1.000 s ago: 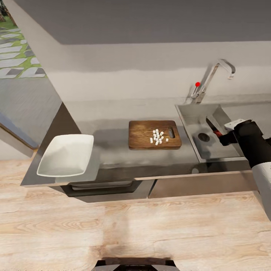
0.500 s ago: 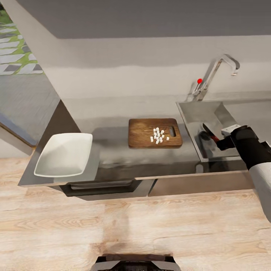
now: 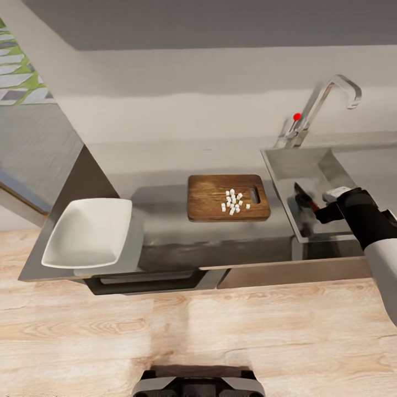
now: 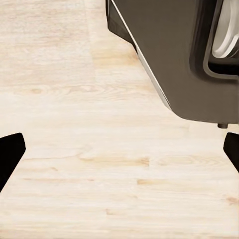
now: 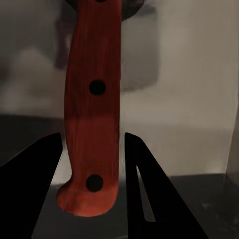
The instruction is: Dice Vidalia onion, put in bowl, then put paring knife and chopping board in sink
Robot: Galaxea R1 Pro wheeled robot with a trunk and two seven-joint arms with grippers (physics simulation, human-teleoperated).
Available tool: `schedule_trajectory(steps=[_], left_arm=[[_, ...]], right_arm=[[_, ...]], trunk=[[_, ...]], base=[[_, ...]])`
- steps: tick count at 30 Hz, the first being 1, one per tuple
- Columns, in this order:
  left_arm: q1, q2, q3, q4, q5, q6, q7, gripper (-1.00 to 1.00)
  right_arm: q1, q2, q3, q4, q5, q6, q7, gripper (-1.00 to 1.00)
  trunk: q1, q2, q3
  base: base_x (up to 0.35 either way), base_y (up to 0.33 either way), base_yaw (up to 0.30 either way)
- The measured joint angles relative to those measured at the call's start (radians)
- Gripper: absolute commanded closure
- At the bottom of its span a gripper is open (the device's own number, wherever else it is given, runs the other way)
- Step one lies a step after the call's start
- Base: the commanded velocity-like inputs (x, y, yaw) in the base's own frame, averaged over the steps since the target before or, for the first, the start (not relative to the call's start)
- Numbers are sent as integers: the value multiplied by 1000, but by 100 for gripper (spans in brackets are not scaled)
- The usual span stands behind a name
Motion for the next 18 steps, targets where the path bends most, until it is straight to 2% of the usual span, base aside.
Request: schedule_trajectory(steps=[4,11,12,13,15,18], left_arm=[[0,0,0,0,1,0,0,-100],[0,-2,0,-6,0,-1,-1,-100],[0,-2,0,-6,0,-1,-1,-100],[0,-1,0,-6,0,0,-1,-100],[0,-1,0,-2,0,0,-1,-100],[0,-2,0,-3,0,0,-1,-100]], right_arm=[[-1,0,0,24,-3,-47,-6,100],[0,3,0,28,4,-64,-6,100],[0,8,0,28,5,-65,-7,-100],[1,20,3,92,-45,-53,-6,-100],[1,33,3,107,-44,-57,-7,-100],[1,37,2,99,-42,-55,-9,-100]], trunk=[[0,0,-1],[0,0,-2],[0,0,-2],[0,1,-2],[0,0,-2],[0,0,-2]], base=[[0,0,0],[0,0,0],[0,0,0],[0,0,0],[0,0,0],[0,0,0]])
